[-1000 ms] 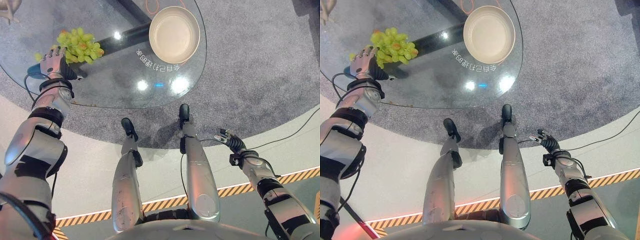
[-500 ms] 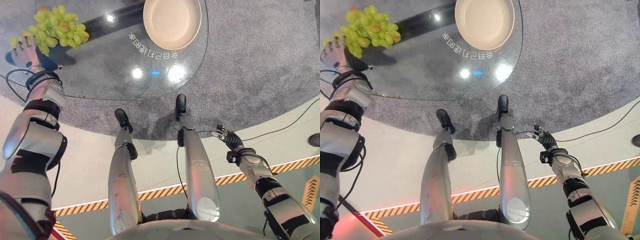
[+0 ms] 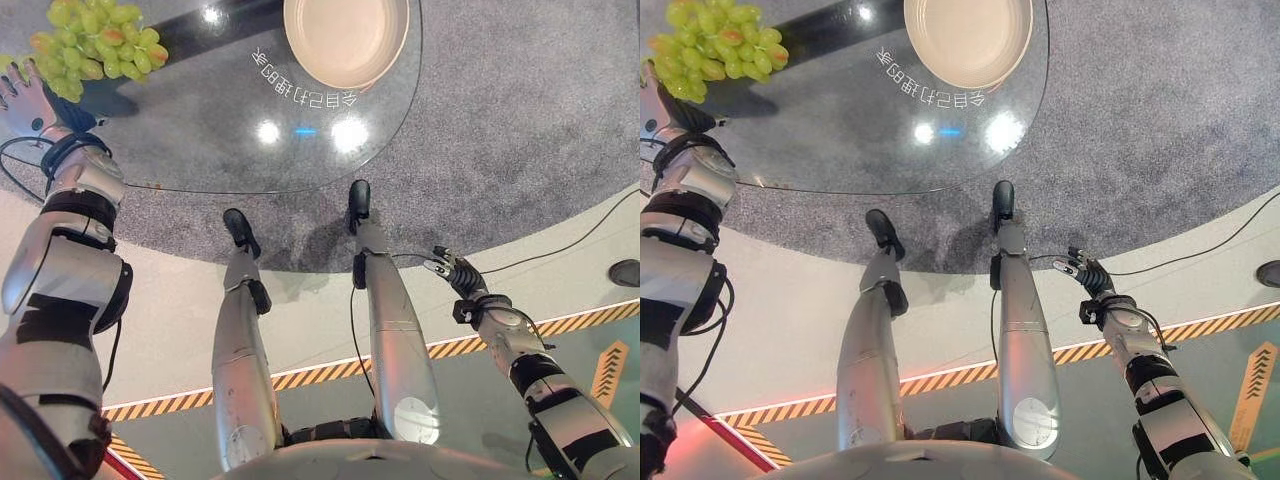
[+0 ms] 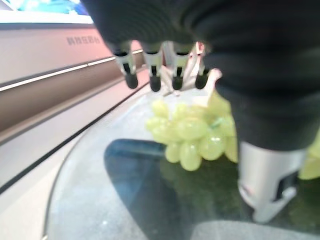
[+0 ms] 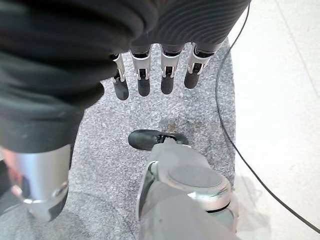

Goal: Pick up fruits into the plate

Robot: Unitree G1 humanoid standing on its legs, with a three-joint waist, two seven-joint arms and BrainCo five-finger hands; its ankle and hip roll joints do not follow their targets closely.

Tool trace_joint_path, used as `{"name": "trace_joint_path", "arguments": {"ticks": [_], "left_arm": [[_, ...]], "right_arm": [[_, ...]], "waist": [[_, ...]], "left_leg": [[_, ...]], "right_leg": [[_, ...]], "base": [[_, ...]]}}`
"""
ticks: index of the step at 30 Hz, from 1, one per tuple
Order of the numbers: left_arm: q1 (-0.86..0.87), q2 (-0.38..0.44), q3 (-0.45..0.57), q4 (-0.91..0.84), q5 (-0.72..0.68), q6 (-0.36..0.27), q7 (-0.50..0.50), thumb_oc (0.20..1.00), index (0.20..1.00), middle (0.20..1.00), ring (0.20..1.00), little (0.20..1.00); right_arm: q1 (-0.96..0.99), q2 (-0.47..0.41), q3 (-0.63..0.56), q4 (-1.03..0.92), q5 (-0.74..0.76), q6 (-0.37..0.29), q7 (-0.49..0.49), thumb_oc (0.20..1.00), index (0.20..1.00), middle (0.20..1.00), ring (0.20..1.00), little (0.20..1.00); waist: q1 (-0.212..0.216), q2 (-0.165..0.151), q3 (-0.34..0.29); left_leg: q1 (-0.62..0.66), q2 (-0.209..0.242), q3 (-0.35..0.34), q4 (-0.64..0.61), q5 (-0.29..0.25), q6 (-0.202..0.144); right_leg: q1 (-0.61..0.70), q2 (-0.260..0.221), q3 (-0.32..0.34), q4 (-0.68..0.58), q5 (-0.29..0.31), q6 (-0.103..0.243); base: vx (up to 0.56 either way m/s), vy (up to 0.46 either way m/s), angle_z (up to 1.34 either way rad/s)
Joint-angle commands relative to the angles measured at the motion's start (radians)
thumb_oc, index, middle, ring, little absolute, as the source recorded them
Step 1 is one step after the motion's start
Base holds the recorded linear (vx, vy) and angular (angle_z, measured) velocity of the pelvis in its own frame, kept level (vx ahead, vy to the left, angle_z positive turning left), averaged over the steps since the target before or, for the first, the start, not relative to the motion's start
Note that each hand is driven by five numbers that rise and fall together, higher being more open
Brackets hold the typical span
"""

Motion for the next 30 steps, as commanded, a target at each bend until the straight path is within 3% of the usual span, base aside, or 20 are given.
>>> {"name": "trace_joint_path", "arguments": {"ticks": [1,8,16,20,22,23,24,27,30], "left_arm": [[-0.045,0.083,-0.017,0.038,0.039,0.026,0.041,1.0,1.0,1.0,1.0,1.0],[-0.07,0.087,-0.032,0.02,0.115,0.046,0.065,1.0,1.0,1.0,1.0,1.0],[-0.084,0.099,-0.064,0.041,0.14,0.039,-0.004,1.0,1.0,1.0,1.0,1.0],[-0.097,0.084,-0.133,0.057,0.153,0.068,-0.228,1.0,1.0,1.0,1.0,1.0],[-0.095,0.09,-0.165,0.07,0.163,0.029,-0.262,1.0,1.0,1.0,1.0,1.0],[-0.086,0.087,-0.17,0.07,0.168,0.01,-0.271,1.0,1.0,1.0,1.0,1.0],[-0.086,0.087,-0.186,0.071,0.169,-0.016,-0.295,1.0,1.0,1.0,1.0,1.0],[-0.07,0.084,-0.229,0.052,0.156,-0.067,-0.414,1.0,1.0,1.0,1.0,1.0],[-0.044,0.08,-0.253,0.027,0.134,-0.07,-0.519,1.0,1.0,1.0,1.0,1.0]], "right_arm": [[0.036,-0.031,0.025,-0.05,0.04,0.004,0.005,1.0,1.0,1.0,1.0,1.0],[0.044,-0.028,0.025,-0.051,0.044,0.001,0.014,1.0,1.0,1.0,1.0,1.0],[0.044,-0.051,0.005,-0.033,0.037,-0.006,0.04,1.0,1.0,1.0,1.0,1.0],[0.049,-0.054,0.002,-0.065,0.03,0.016,0.024,1.0,1.0,1.0,1.0,1.0],[0.05,-0.062,0.004,-0.087,0.028,0.027,0.021,1.0,1.0,1.0,1.0,1.0],[0.057,-0.063,0.007,-0.089,0.028,0.028,0.021,1.0,1.0,1.0,1.0,1.0],[0.058,-0.064,0.007,-0.094,0.027,0.027,0.02,1.0,1.0,1.0,1.0,1.0],[0.059,-0.085,0.001,-0.138,0.029,0.046,0.021,1.0,1.0,1.0,1.0,1.0],[0.058,-0.103,-0.002,-0.179,0.039,0.063,0.017,1.0,1.0,1.0,1.0,1.0]], "waist": [[0.003,-0.033,-0.012],[-0.002,-0.033,-0.012],[-0.008,-0.023,-0.012],[-0.013,-0.022,-0.012],[-0.018,-0.023,-0.012],[-0.018,-0.022,-0.012],[-0.02,-0.021,-0.012],[-0.029,-0.018,-0.012],[-0.033,-0.013,-0.012]], "left_leg": [[-0.075,-0.108,-0.027,0.104,-0.103,0.026],[-0.078,-0.111,-0.023,0.113,-0.112,0.028],[-0.071,-0.117,-0.019,0.122,-0.115,0.027],[-0.073,-0.122,-0.019,0.132,-0.117,0.035],[-0.076,-0.118,-0.01,0.134,-0.117,0.038],[-0.057,-0.118,-0.02,0.148,-0.154,0.031],[-0.058,-0.116,-0.018,0.151,-0.157,0.032],[-0.063,-0.118,-0.013,0.153,-0.158,0.034],[-0.064,-0.117,-0.006,0.155,-0.161,0.036]], "right_leg": [[-0.01,0.109,-0.005,0.076,-0.12,-0.047],[-0.015,0.102,0.0,0.069,-0.113,-0.041],[-0.01,0.091,-0.002,0.067,-0.108,-0.039],[-0.014,0.087,-0.001,0.075,-0.105,-0.034],[-0.018,0.087,-0.001,0.075,-0.102,-0.034],[0.001,0.089,0.003,0.09,-0.136,-0.028],[-0.001,0.089,0.003,0.094,-0.137,-0.027],[-0.009,0.092,0.012,0.09,-0.131,-0.024],[-0.013,0.092,0.016,0.092,-0.129,-0.022]], "base": [[0.02,0.032,-0.01],[0.01,0.012,-0.01],[0.02,0.053,-0.01],[0.04,0.044,-0.01],[0.07,0.047,-0.03],[0.09,0.046,-0.04],[0.09,0.046,-0.02],[0.02,0.028,-0.01],[0.01,0.022,0.0]]}}
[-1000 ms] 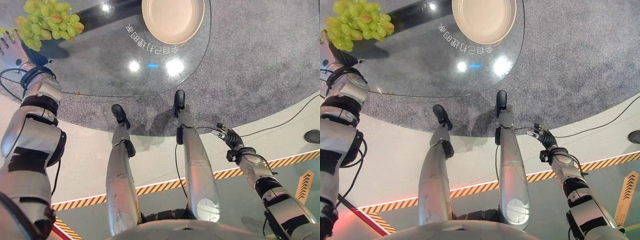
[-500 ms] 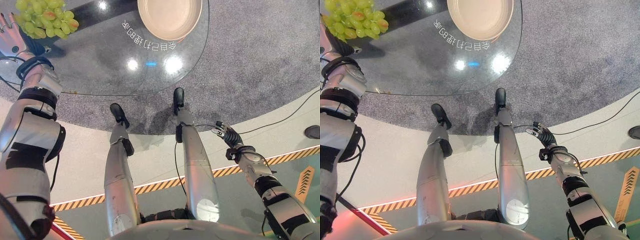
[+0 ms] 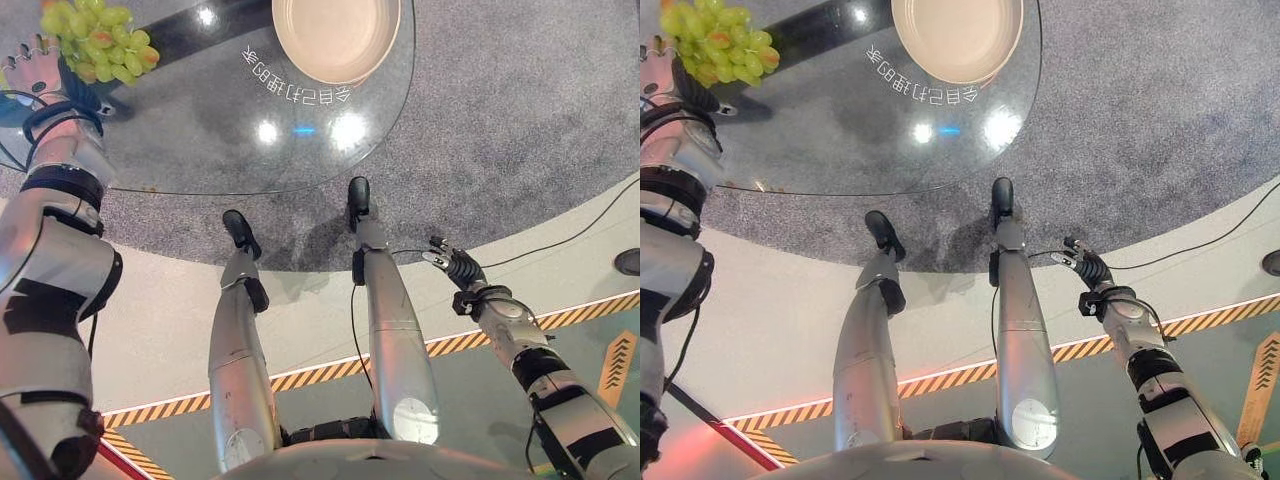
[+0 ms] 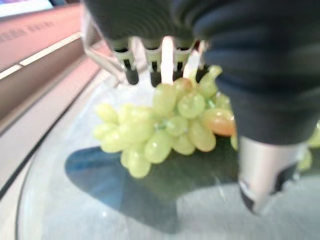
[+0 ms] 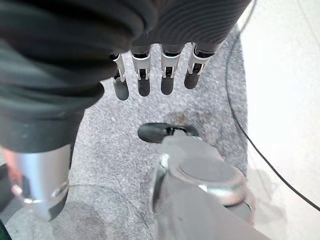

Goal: Pick up fruits into the plate

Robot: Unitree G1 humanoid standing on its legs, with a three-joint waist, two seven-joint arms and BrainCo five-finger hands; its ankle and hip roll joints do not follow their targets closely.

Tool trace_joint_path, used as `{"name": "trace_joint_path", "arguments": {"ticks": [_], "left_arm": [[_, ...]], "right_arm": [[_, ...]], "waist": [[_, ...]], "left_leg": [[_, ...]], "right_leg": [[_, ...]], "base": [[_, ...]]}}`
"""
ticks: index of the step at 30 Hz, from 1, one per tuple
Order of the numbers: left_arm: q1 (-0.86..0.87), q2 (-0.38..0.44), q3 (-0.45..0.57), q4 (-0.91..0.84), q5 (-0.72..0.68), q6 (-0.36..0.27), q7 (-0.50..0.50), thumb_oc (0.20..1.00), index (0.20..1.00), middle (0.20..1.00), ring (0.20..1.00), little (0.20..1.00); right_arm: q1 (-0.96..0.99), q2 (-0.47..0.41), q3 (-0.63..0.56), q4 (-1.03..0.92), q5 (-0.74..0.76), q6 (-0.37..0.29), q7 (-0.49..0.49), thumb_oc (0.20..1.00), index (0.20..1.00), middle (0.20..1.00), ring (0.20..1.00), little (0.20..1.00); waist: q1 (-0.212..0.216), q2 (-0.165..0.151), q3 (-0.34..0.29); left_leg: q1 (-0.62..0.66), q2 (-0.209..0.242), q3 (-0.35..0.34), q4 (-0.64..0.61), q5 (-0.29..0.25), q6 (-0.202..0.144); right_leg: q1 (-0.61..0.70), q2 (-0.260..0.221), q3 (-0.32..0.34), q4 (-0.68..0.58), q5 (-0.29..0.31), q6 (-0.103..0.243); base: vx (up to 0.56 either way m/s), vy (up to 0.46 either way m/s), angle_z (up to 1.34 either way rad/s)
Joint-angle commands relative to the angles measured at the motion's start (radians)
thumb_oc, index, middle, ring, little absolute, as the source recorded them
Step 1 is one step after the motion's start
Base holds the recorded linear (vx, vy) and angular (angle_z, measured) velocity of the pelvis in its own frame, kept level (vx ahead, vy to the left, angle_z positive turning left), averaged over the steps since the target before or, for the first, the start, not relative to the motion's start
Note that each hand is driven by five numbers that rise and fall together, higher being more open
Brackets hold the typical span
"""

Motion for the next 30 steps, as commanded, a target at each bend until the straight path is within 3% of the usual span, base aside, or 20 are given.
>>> {"name": "trace_joint_path", "arguments": {"ticks": [1,6,14,15,17,18,20,30], "left_arm": [[0.066,0.016,-0.021,0.028,-0.007,-0.02,-0.16,1.0,1.0,1.0,1.0,1.0],[0.082,0.022,-0.027,0.028,-0.027,-0.02,-0.219,1.0,1.0,1.0,1.0,1.0],[0.1,0.019,-0.009,0.049,-0.009,0.046,-0.223,1.0,1.0,1.0,1.0,1.0],[0.105,0.016,-0.009,0.059,0.041,0.061,-0.212,0.896,0.896,0.896,0.896,0.896],[0.115,0.016,-0.009,0.073,0.107,0.088,-0.176,0.586,0.586,0.586,0.586,0.586],[0.117,0.015,-0.011,0.088,0.115,0.094,-0.15,0.536,0.536,0.536,0.536,0.536],[0.118,0.013,-0.002,0.103,0.156,0.11,-0.12,0.2,0.2,0.2,0.2,0.2],[0.165,-0.022,0.051,0.144,0.212,0.168,0.012,0.2,0.2,0.2,0.2,0.2]], "right_arm": [[0.064,-0.057,-0.002,-0.065,0.021,0.02,-0.002,1.0,1.0,1.0,1.0,1.0],[0.064,-0.07,-0.008,-0.074,0.02,0.027,0.013,1.0,1.0,1.0,1.0,1.0],[0.075,-0.074,-0.013,-0.07,0.031,0.023,0.018,1.0,1.0,1.0,1.0,1.0],[0.074,-0.075,-0.013,-0.072,0.035,0.022,0.017,1.0,1.0,1.0,1.0,1.0],[0.07,-0.076,-0.012,-0.073,0.041,0.021,0.016,1.0,1.0,1.0,1.0,1.0],[0.063,-0.077,-0.008,-0.064,0.05,0.015,0.02,1.0,1.0,1.0,1.0,1.0],[0.051,-0.075,-0.004,-0.06,0.062,0.011,0.013,1.0,1.0,1.0,1.0,1.0],[-0.001,-0.058,0.015,-0.024,0.103,-0.011,0.009,1.0,1.0,1.0,1.0,1.0]], "waist": [[-0.023,-0.012,-0.012],[-0.026,-0.013,-0.012],[-0.026,-0.02,-0.012],[-0.026,-0.021,-0.012],[-0.026,-0.024,-0.012],[-0.025,-0.028,-0.012],[-0.023,-0.033,-0.012],[-0.006,-0.058,-0.012]], "left_leg": [[-0.04,-0.114,-0.026,0.09,-0.124,0.03],[-0.039,-0.11,-0.017,0.095,-0.126,0.029],[-0.031,-0.106,-0.017,0.095,-0.122,0.028],[-0.032,-0.105,-0.018,0.093,-0.121,0.026],[-0.031,-0.106,-0.021,0.089,-0.117,0.025],[-0.029,-0.104,-0.022,0.082,-0.114,0.025],[-0.037,-0.103,-0.027,0.081,-0.111,0.022],[-0.043,-0.103,-0.045,0.065,-0.106,0.018]], "right_leg": [[0.019,0.096,-0.02,0.057,-0.114,-0.025],[0.022,0.097,-0.02,0.055,-0.113,-0.024],[0.031,0.102,-0.023,0.055,-0.112,-0.027],[0.032,0.103,-0.023,0.053,-0.112,-0.028],[0.033,0.106,-0.021,0.049,-0.11,-0.029],[0.036,0.109,-0.02,0.045,-0.109,-0.031],[0.031,0.112,-0.019,0.046,-0.111,-0.033],[0.032,0.124,-0.027,0.037,-0.11,-0.035]], "base": [[0.02,0.035,0.0],[0.0,0.0,0.0],[0.0,0.0,0.0],[0.0,0.0,0.0],[0.0,-0.019,0.0],[0.0,-0.046,0.0],[-0.01,-0.058,-0.01],[0.0,-0.031,0.0]]}}
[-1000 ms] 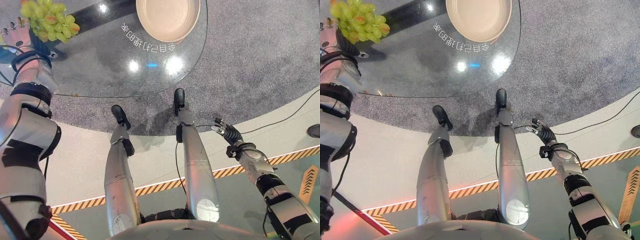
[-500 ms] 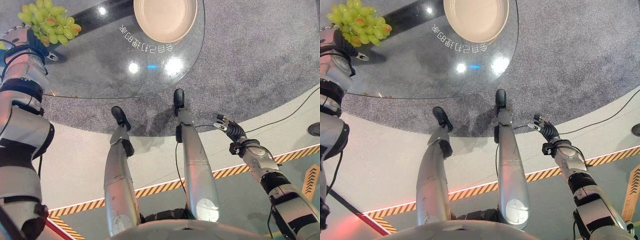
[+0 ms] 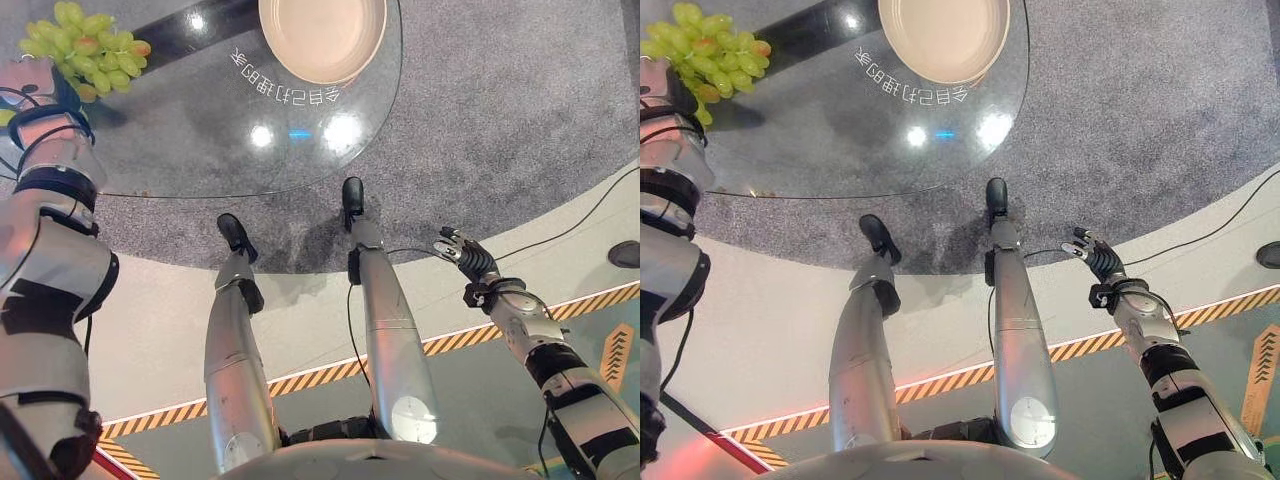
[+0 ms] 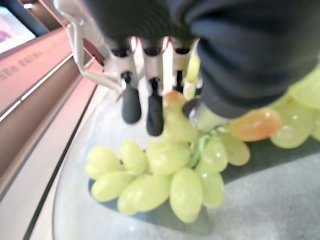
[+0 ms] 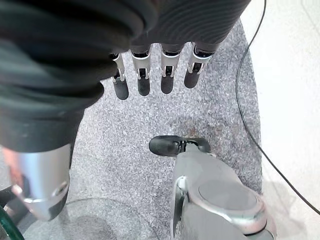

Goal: Pick up fruits into the plate

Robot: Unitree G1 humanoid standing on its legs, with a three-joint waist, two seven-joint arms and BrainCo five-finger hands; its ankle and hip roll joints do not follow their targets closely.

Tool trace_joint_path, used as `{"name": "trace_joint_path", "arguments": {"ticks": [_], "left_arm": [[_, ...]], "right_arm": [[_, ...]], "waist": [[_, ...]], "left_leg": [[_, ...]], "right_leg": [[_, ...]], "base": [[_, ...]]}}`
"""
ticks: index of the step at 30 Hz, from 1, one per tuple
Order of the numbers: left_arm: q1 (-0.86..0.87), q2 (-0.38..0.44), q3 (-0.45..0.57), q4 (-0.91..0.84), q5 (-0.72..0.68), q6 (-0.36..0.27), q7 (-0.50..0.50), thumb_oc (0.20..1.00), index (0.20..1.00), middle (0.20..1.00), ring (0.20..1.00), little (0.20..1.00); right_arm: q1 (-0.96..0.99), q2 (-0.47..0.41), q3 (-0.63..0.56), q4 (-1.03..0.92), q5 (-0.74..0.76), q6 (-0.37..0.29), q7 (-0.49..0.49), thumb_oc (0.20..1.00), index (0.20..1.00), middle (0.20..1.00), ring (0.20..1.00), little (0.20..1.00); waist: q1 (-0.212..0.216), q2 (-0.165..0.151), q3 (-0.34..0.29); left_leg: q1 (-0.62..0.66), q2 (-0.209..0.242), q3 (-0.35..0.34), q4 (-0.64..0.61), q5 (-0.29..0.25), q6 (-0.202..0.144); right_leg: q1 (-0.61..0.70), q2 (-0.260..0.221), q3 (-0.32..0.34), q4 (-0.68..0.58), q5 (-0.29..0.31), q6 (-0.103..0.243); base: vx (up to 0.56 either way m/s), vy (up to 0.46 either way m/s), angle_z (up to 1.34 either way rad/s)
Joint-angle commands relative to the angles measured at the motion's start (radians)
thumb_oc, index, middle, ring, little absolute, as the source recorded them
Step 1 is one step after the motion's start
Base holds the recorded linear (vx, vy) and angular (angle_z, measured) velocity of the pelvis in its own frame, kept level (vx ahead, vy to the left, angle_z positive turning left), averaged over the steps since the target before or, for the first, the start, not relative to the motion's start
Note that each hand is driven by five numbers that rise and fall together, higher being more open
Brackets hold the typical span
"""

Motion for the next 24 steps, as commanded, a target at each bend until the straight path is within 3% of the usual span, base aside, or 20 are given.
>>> {"name": "trace_joint_path", "arguments": {"ticks": [1,2,5,9,12,13,17,20,24], "left_arm": [[0.144,-0.009,0.053,0.106,0.016,0.055,-0.007,0.2,0.2,0.2,0.2,0.2],[0.139,-0.007,0.06,0.107,0.013,0.057,0.002,0.2,0.2,0.2,0.2,0.2],[0.149,-0.007,0.071,0.112,0.015,0.054,0.023,0.2,0.2,0.2,0.2,0.2],[0.163,-0.008,0.089,0.113,-0.095,-0.01,0.084,0.2,0.2,0.2,0.2,0.2],[0.157,-0.01,0.135,0.103,-0.296,-0.104,0.112,0.2,0.2,0.2,0.2,0.2],[0.156,-0.01,0.142,0.103,-0.316,-0.115,0.108,0.2,0.2,0.2,0.2,0.2],[0.143,-0.004,0.19,0.097,-0.437,-0.279,0.106,0.2,0.2,0.2,0.2,0.2],[0.149,-0.008,0.198,0.047,-0.467,-0.339,0.076,0.2,0.2,0.2,0.2,0.2],[0.179,-0.023,0.202,-0.023,-0.481,-0.368,0.052,0.2,0.2,0.2,0.2,0.2]], "right_arm": [[0.002,-0.011,0.019,-0.006,0.042,-0.024,0.006,1.0,1.0,1.0,1.0,1.0],[-0.012,-0.013,0.015,-0.004,0.045,-0.023,0.009,1.0,1.0,1.0,1.0,1.0],[-0.018,-0.014,0.012,-0.002,0.044,-0.023,0.009,1.0,1.0,1.0,1.0,1.0],[-0.023,-0.012,0.014,0.013,0.04,-0.037,0.014,1.0,1.0,1.0,1.0,1.0],[-0.021,-0.006,0.017,0.009,0.029,-0.035,0.013,1.0,1.0,1.0,1.0,1.0],[-0.021,-0.005,0.018,0.01,0.027,-0.036,0.013,1.0,1.0,1.0,1.0,1.0],[-0.01,0.008,0.025,0.0,0.015,-0.038,0.008,1.0,1.0,1.0,1.0,1.0],[0.011,0.016,0.027,-0.033,0.004,-0.031,-0.008,1.0,1.0,1.0,1.0,1.0],[0.04,0.023,0.024,-0.069,-0.012,-0.031,-0.025,1.0,1.0,1.0,1.0,1.0]], "waist": [[0.016,-0.05,-0.006],[0.017,-0.051,-0.006],[0.018,-0.052,-0.006],[0.021,-0.052,-0.006],[0.025,-0.05,-0.006],[0.025,-0.05,-0.006],[0.026,-0.048,-0.006],[0.025,-0.045,-0.006],[0.027,-0.038,-0.006]], "left_leg": [[-0.013,-0.117,-0.037,0.011,-0.078,0.024],[-0.034,-0.118,-0.029,-0.003,-0.039,0.029],[-0.029,-0.119,-0.029,-0.004,-0.04,0.028],[-0.023,-0.118,-0.029,-0.003,-0.041,0.027],[-0.009,-0.118,-0.03,-0.017,-0.036,0.027],[-0.007,-0.118,-0.03,-0.019,-0.036,0.027],[0.005,-0.116,-0.027,-0.027,-0.036,0.027],[0.02,-0.115,-0.022,-0.033,-0.038,0.025],[0.031,-0.116,-0.015,-0.043,-0.036,0.025]], "right_leg": [[0.039,0.115,-0.028,0.028,-0.11,-0.035],[0.019,0.113,-0.03,0.013,-0.074,-0.04],[0.024,0.113,-0.031,0.012,-0.075,-0.04],[0.031,0.114,-0.032,0.018,-0.08,-0.042],[0.041,0.119,-0.034,0.019,-0.086,-0.041],[0.044,0.119,-0.034,0.019,-0.088,-0.041],[0.057,0.12,-0.036,0.013,-0.096,-0.043],[0.069,0.12,-0.039,0.013,-0.102,-0.042],[0.077,0.12,-0.043,0.011,-0.106,-0.042]], "base": [[-0.08,-0.009,-0.05],[-0.08,-0.006,-0.05],[-0.03,0.0,-0.03],[0.0,0.0,0.0],[0.0,0.0,0.0],[0.0,0.0,0.0],[0.0,0.0,0.0],[0.0,-0.006,0.01],[-0.01,-0.005,0.04]]}}
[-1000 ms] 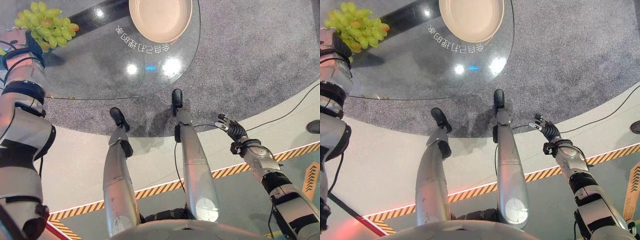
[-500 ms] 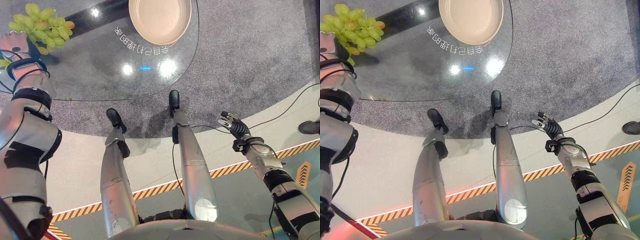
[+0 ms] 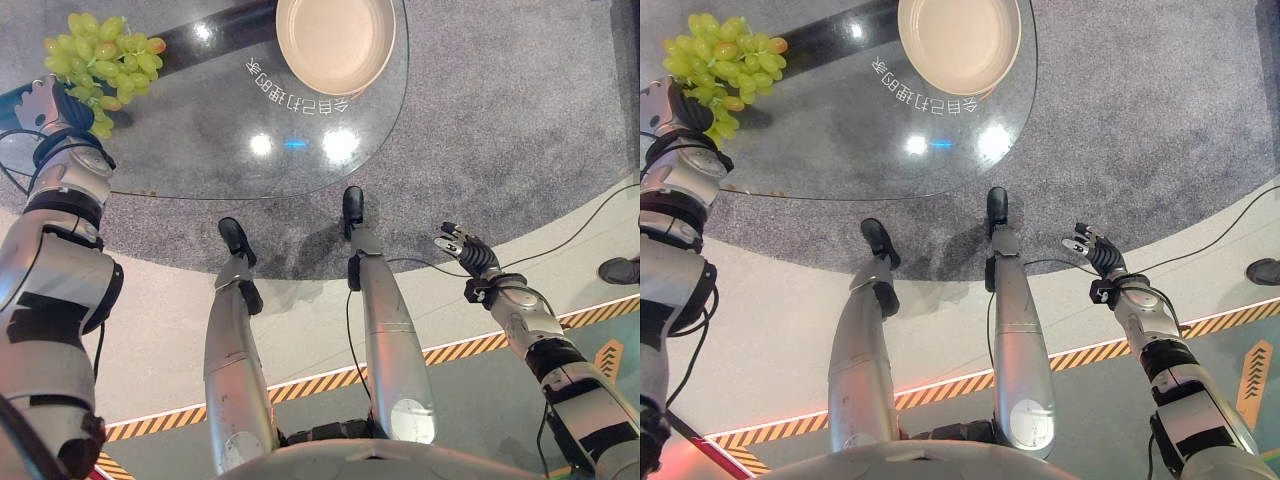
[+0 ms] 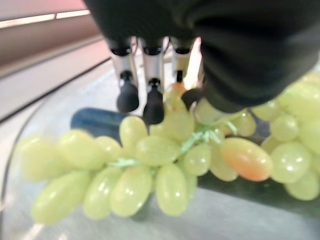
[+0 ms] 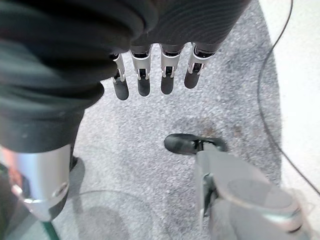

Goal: Pick up fruits into the plate

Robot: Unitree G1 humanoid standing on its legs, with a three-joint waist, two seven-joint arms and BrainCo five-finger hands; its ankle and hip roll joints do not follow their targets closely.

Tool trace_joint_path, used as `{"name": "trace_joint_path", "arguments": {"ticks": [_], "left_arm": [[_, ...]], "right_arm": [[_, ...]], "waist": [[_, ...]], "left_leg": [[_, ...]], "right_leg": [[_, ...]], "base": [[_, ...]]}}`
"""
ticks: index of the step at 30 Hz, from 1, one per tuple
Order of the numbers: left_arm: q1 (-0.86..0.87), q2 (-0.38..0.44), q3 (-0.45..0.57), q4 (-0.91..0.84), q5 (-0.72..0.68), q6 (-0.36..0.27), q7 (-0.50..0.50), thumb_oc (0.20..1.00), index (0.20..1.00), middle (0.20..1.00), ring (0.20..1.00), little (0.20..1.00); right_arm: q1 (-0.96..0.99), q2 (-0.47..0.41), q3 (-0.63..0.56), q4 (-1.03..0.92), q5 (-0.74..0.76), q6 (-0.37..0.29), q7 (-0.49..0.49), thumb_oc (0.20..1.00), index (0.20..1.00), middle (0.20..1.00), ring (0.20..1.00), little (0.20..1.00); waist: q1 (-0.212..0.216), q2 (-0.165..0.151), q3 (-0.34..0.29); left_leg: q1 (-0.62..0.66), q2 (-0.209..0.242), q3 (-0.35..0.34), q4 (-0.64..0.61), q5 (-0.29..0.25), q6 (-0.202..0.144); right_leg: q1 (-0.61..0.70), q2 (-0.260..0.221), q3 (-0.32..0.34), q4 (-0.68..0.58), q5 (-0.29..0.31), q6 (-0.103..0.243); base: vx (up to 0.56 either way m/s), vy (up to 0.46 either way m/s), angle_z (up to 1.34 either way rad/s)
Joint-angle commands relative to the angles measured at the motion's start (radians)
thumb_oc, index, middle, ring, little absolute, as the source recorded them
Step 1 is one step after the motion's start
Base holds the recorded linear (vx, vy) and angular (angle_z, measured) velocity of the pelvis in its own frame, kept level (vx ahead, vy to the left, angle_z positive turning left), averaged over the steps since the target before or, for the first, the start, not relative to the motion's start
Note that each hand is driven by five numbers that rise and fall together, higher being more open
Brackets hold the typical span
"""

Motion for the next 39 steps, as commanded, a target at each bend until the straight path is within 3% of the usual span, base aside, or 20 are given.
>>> {"name": "trace_joint_path", "arguments": {"ticks": [1,4,5,6,7,13,23,31,33,39], "left_arm": [[0.096,-0.025,0.042,-0.048,-0.035,-0.044,-0.058,0.2,0.2,0.2,0.2,0.2],[0.131,-0.037,0.05,-0.101,-0.045,-0.046,-0.05,0.2,0.2,0.2,0.2,0.2],[0.14,-0.04,0.051,-0.123,-0.048,-0.042,-0.053,0.332,0.332,0.332,0.332,0.332],[0.154,-0.045,0.056,-0.149,-0.051,-0.036,-0.051,0.774,0.774,0.774,0.774,0.774],[0.175,-0.049,0.062,-0.188,-0.048,-0.025,-0.056,1.0,1.0,1.0,1.0,1.0],[0.211,-0.058,0.063,-0.253,-0.039,0.025,-0.049,1.0,1.0,1.0,1.0,1.0],[0.203,-0.051,0.069,-0.219,0.009,0.134,-0.051,1.0,1.0,1.0,1.0,1.0],[0.189,-0.039,0.096,-0.119,0.024,0.208,0.073,1.0,1.0,1.0,1.0,1.0],[0.184,-0.032,0.113,-0.097,0.008,0.194,0.114,1.0,1.0,1.0,1.0,1.0],[0.196,-0.012,0.209,-0.129,-0.133,0.065,0.202,1.0,1.0,1.0,1.0,1.0]], "right_arm": [[0.063,0.01,0.014,-0.063,-0.015,-0.019,-0.02,1.0,1.0,1.0,1.0,1.0],[0.084,0.012,0.011,-0.079,-0.021,-0.024,-0.028,1.0,1.0,1.0,1.0,1.0],[0.091,0.013,0.009,-0.083,-0.023,-0.026,-0.029,1.0,1.0,1.0,1.0,1.0],[0.103,0.016,0.006,-0.092,-0.028,-0.03,-0.031,1.0,1.0,1.0,1.0,1.0],[0.122,0.016,-0.003,-0.106,-0.033,-0.031,-0.034,1.0,1.0,1.0,1.0,1.0],[0.159,0.022,-0.016,-0.121,-0.042,-0.04,-0.038,1.0,1.0,1.0,1.0,1.0],[0.184,0.038,-0.018,-0.123,-0.042,-0.036,-0.046,1.0,1.0,1.0,1.0,1.0],[0.17,0.042,-0.007,-0.105,-0.024,-0.039,-0.045,1.0,1.0,1.0,1.0,1.0],[0.167,0.043,-0.002,-0.098,-0.02,-0.042,-0.045,1.0,1.0,1.0,1.0,1.0],[0.192,0.064,0.006,-0.106,-0.015,-0.054,-0.058,1.0,1.0,1.0,1.0,1.0]], "waist": [[-0.004,-0.014,0.016],[-0.001,-0.009,0.016],[0.001,-0.008,0.016],[0.002,-0.007,0.016],[0.004,-0.006,0.016],[0.007,0.0,0.016],[0.005,-0.003,0.016],[0.003,-0.011,0.016],[0.004,-0.015,0.016],[0.014,-0.018,0.016]], "left_leg": [[0.021,-0.122,-0.004,-0.064,-0.021,0.024],[0.03,-0.125,-0.003,-0.067,-0.02,0.026],[0.035,-0.126,-0.002,-0.07,-0.02,0.026],[0.042,-0.127,0.0,-0.074,-0.02,0.026],[0.054,-0.13,0.003,-0.08,-0.02,0.027],[0.074,-0.134,0.007,-0.08,-0.021,0.029],[0.099,-0.134,0.016,-0.081,-0.025,0.034],[0.091,-0.133,0.013,-0.071,-0.023,0.032],[0.087,-0.132,0.01,-0.068,-0.023,0.032],[0.094,-0.138,-0.003,-0.075,-0.025,0.033]], "right_leg": [[0.048,0.118,-0.035,0.019,-0.111,-0.036],[0.055,0.118,-0.036,0.017,-0.114,-0.035],[0.06,0.118,-0.037,0.015,-0.114,-0.034],[0.067,0.117,-0.04,0.011,-0.114,-0.033],[0.079,0.115,-0.046,0.004,-0.112,-0.031],[0.101,0.106,-0.057,-0.001,-0.109,-0.028],[0.124,0.1,-0.063,-0.008,-0.106,-0.026],[0.117,0.104,-0.058,-0.003,-0.105,-0.032],[0.114,0.105,-0.056,-0.001,-0.107,-0.035],[0.116,0.111,-0.053,0.001,-0.112,-0.037]], "base": [[0.0,0.0,0.0],[0.0,0.0,0.0],[0.0,0.0,0.0],[-0.01,-0.024,0.04],[-0.01,-0.021,0.04],[0.0,-0.01,0.02],[0.0,-0.016,0.01],[0.0,0.0,0.0],[0.0,0.0,0.0],[0.0,-0.029,0.0]]}}
